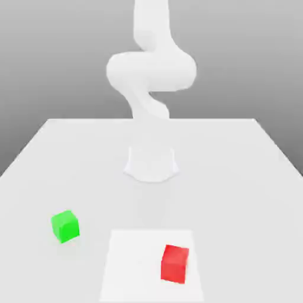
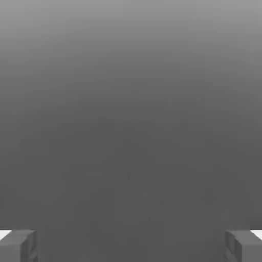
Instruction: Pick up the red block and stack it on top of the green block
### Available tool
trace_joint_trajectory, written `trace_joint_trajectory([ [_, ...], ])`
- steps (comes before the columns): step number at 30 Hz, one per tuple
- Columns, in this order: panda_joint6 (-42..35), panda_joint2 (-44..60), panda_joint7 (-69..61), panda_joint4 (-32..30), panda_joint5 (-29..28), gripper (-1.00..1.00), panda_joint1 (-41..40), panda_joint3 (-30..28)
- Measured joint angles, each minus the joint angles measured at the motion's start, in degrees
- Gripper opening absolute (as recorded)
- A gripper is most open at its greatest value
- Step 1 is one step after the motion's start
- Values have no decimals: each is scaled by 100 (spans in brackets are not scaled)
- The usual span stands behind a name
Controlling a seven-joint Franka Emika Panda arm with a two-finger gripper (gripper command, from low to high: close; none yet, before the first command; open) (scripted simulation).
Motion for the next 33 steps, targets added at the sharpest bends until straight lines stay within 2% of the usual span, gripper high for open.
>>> trace_joint_trajectory([
  [15, 1482, 3159, 1469, -1091, -358, 0, -334, 664],
  [22, 2188, 4591, 1954, -1582, -268, 0, -222, 743],
  [27, 2995, 5622, 2251, -1507, -575, 0, -38, 501],
  [28, 3152, 5810, 2295, -1480, -632, -100, 30, 421],
  [33, 3160, 5810, 2303, -1480, -641, -100, 28, 423],
])
